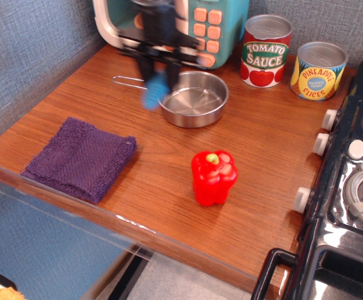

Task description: Place the fork behind the red bell pepper

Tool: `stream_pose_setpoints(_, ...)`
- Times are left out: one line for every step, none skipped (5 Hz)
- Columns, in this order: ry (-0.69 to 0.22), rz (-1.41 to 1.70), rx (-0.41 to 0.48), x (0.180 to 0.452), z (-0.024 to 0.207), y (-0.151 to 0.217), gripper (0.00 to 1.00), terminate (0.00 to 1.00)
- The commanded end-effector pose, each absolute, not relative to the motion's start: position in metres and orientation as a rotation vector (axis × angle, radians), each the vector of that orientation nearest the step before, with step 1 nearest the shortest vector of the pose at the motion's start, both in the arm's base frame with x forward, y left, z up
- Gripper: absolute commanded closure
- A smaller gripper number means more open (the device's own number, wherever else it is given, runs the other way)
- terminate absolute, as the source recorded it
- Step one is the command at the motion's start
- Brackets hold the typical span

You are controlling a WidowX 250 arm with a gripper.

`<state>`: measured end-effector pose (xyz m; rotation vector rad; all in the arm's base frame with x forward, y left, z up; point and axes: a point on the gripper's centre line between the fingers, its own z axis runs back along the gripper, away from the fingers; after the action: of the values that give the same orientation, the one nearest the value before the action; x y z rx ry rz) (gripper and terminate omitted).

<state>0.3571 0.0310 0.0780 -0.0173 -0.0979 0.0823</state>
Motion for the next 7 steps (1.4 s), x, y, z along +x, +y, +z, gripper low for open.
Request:
stream_pose_setpoints(-0.141,-0.014,0.021,0.35,0.066,-0.052,1.0,0.0)
stream_pose_setpoints(-0.126,-0.019,0.0,0.355,0.055,-0.071,1.0,0.0)
stream_pose_setpoints(-0.121,-0.016,-0.009,0.367,0.046,-0.08,1.0,0.0)
stream_pose_setpoints(-0.125,0.02,-0.004,0.382,0.035,-0.074,1.0,0.0)
stream_pose_setpoints(-0.137,0.042,0.004,0.395,0.028,-0.062,1.0,0.0)
stream_pose_setpoints(-0.131,0.047,0.006,0.397,0.021,-0.059,1.0,0.0)
stream_pose_setpoints(-0.116,0.038,0.018,0.391,0.023,-0.061,0.0,0.0)
